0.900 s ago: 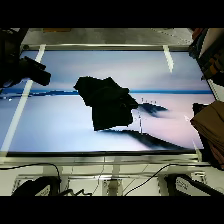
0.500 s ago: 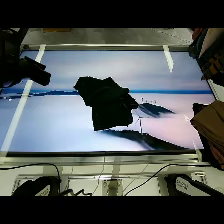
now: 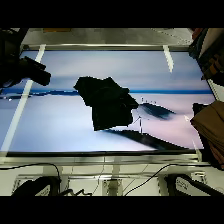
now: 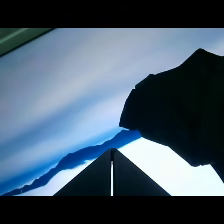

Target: Fold the clothes and pants, and hang the long-sleeved shirts on hangers.

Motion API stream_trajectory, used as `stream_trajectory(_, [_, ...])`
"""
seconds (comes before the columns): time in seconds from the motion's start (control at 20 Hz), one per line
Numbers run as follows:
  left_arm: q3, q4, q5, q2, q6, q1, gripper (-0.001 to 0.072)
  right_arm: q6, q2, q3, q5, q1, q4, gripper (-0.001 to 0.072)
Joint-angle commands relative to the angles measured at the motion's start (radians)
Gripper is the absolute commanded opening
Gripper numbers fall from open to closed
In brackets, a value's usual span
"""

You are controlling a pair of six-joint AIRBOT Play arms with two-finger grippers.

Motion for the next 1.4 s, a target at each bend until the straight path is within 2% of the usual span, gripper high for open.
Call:
stream_trajectory(0.0, [0.000, -0.050, 0.000, 0.000, -0.024, 0.000, 0.0030, 0.000, 0.000, 0.000, 0.000, -0.001, 0.000, 0.0032])
stream_trajectory(0.1, [0.000, -0.177, 0.000, 0.000, -0.086, 0.000, 0.0030, 0.000, 0.000, 0.000, 0.000, -0.001, 0.001, 0.0032])
stream_trajectory(0.3, [-0.001, -0.303, -0.012, -0.019, -0.096, 0.000, 0.0031, 0.000, 0.000, 0.000, -0.003, -0.001, 0.008, 0.0032])
stream_trajectory(0.35, [-0.001, -0.336, -0.043, -0.036, -0.097, 0.000, 0.0046, 0.000, 0.000, 0.000, -0.003, -0.001, 0.009, 0.0034])
stream_trajectory(0.45, [-0.001, -0.396, -0.165, -0.084, -0.097, -0.010, 0.0165, 0.000, -0.001, 0.000, -0.010, -0.001, 0.010, 0.0034])
stream_trajectory(0.6, [-0.001, -0.412, -0.364, -0.181, -0.097, -0.098, 0.0171, 0.000, -0.001, 0.000, -0.009, -0.001, 0.007, 0.0034])
stream_trajectory(0.65, [-0.001, -0.418, -0.388, -0.218, -0.103, -0.151, 0.0170, 0.000, -0.001, -0.001, -0.009, -0.001, 0.007, 0.0034])
stream_trajectory(0.7, [-0.001, -0.417, -0.384, -0.252, -0.117, -0.209, 0.0131, -0.004, -0.001, -0.001, -0.008, -0.001, 0.006, 0.0033])
stream_trajectory(0.75, [-0.001, -0.417, -0.366, -0.288, -0.118, -0.280, 0.0045, -0.016, -0.001, -0.001, -0.007, -0.001, 0.006, 0.0034])
stream_trajectory(0.85, [-0.001, -0.415, -0.311, -0.360, -0.123, -0.414, 0.0030, -0.020, -0.001, -0.001, 0.003, -0.001, 0.006, 0.0033])
stream_trajectory(0.9, [-0.001, -0.412, -0.286, -0.393, -0.123, -0.468, 0.0097, -0.029, -0.001, -0.001, 0.005, -0.001, 0.006, 0.0033])
stream_trajectory(0.95, [-0.001, -0.407, -0.257, -0.428, -0.135, -0.518, 0.0406, -0.050, -0.001, -0.001, 0.005, -0.001, 0.007, 0.0034])
stream_trajectory(1.0, [-0.001, -0.396, -0.225, -0.460, -0.206, -0.554, 0.0658, -0.063, -0.001, -0.001, 0.004, -0.001, 0.007, 0.0034])
stream_trajectory(1.05, [-0.001, -0.367, -0.183, -0.491, -0.306, -0.582, 0.0688, -0.064, -0.001, -0.001, 0.004, -0.001, 0.007, 0.0033])
stream_trajectory(1.15, [-0.001, -0.316, -0.121, -0.539, -0.430, -0.614, 0.0687, -0.064, -0.001, -0.001, 0.004, -0.001, 0.008, 0.0033])
stream_trajectory(1.35, [-0.001, -0.234, -0.072, -0.613, -0.586, -0.626, 0.0686, -0.064, -0.001, -0.001, 0.003, -0.001, 0.008, 0.0033])
